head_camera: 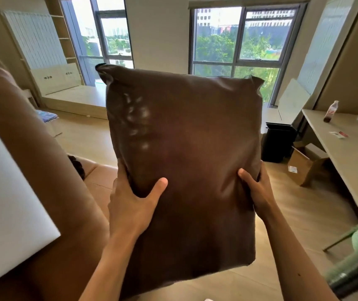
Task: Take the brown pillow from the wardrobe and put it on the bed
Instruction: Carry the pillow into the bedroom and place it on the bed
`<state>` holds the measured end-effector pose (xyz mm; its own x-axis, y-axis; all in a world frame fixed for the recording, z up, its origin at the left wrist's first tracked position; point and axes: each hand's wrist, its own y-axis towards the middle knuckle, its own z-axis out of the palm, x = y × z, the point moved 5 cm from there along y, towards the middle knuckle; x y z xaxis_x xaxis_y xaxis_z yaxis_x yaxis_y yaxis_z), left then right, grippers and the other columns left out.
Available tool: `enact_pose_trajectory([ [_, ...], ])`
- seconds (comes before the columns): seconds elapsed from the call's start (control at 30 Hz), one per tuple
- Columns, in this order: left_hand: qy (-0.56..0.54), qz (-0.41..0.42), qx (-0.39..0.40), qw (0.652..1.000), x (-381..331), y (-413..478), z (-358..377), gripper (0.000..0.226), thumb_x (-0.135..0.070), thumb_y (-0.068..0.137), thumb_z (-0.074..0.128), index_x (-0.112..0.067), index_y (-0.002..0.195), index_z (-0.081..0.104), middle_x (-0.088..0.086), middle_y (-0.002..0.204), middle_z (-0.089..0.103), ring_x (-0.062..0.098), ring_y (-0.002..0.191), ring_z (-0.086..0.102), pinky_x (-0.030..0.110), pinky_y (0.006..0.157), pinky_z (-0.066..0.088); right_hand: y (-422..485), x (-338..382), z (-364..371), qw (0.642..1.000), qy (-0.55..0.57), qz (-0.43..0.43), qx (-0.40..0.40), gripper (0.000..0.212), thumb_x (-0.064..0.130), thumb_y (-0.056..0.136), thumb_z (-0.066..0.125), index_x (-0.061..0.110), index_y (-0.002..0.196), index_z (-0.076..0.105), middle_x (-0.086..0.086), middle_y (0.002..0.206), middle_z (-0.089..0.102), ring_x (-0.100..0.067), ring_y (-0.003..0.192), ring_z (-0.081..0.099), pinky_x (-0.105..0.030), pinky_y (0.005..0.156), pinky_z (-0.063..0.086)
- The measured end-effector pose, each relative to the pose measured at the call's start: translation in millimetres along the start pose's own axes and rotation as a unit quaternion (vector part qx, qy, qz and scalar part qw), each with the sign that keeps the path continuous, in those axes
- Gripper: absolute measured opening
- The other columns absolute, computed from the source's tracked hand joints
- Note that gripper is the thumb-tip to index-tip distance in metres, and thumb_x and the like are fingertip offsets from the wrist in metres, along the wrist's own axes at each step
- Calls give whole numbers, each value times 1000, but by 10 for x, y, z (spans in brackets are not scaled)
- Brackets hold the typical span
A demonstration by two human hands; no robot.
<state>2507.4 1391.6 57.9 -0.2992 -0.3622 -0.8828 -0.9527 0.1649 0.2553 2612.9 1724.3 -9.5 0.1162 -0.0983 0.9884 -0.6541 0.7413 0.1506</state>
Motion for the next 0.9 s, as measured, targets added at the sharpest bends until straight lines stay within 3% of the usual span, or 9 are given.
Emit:
enact_pose_trajectory([
  [0.1,7,5,4,1000,13,268,304,109,-81,60,66,-50,155,23,-5,138,62,25,123,62,47,104,50,332,-236,-31,1000,-5,20,-6,96,64,61,84,29,144,51,5,135,67,-17,121,66,-42,101,55],
  [0.3,0,-22,13,1000,143,1128,1164,108,-73,64,72,-47,157,23,-4,136,62,26,122,62,44,103,49,1368,-624,-47,999,-6,33,1,79,64,61,82,42,132,55,16,128,68,-3,110,69,-32,92,55],
  [0.43,-20,-36,15,999,207,1836,1863,108,-74,59,69,-52,156,25,-8,135,63,23,122,63,49,105,51,2277,-850,-98,999,-17,33,3,74,64,62,83,47,128,55,19,125,69,2,105,70,-30,89,55],
  [0.5,-26,-37,17,999,232,2158,2196,105,-72,61,71,-53,154,28,-11,134,65,20,121,64,50,104,52,2677,-960,-146,999,-22,33,-5,76,63,61,84,46,129,55,18,124,70,3,104,70,-30,89,55],
  [0.63,-43,-43,27,998,217,2778,2863,91,-70,64,74,-51,147,41,-19,124,70,12,116,67,46,102,54,3422,-1134,-306,999,-15,41,-15,64,61,61,87,58,116,55,24,116,72,4,104,70,-28,88,55],
  [0.8,-77,-45,47,995,121,3371,3505,79,-70,68,75,-51,141,50,-24,118,72,1,110,68,41,100,56,4115,-1141,-531,999,-10,44,-27,67,61,58,91,57,116,57,25,116,73,0,105,71,-33,92,57],
  [0.9,-87,-45,49,994,82,3644,3785,76,-72,68,75,-49,138,53,-24,115,73,1,109,69,41,99,56,4441,-1081,-601,999,-20,36,-32,80,59,59,92,44,129,57,16,122,73,-3,110,72,-35,95,58],
])
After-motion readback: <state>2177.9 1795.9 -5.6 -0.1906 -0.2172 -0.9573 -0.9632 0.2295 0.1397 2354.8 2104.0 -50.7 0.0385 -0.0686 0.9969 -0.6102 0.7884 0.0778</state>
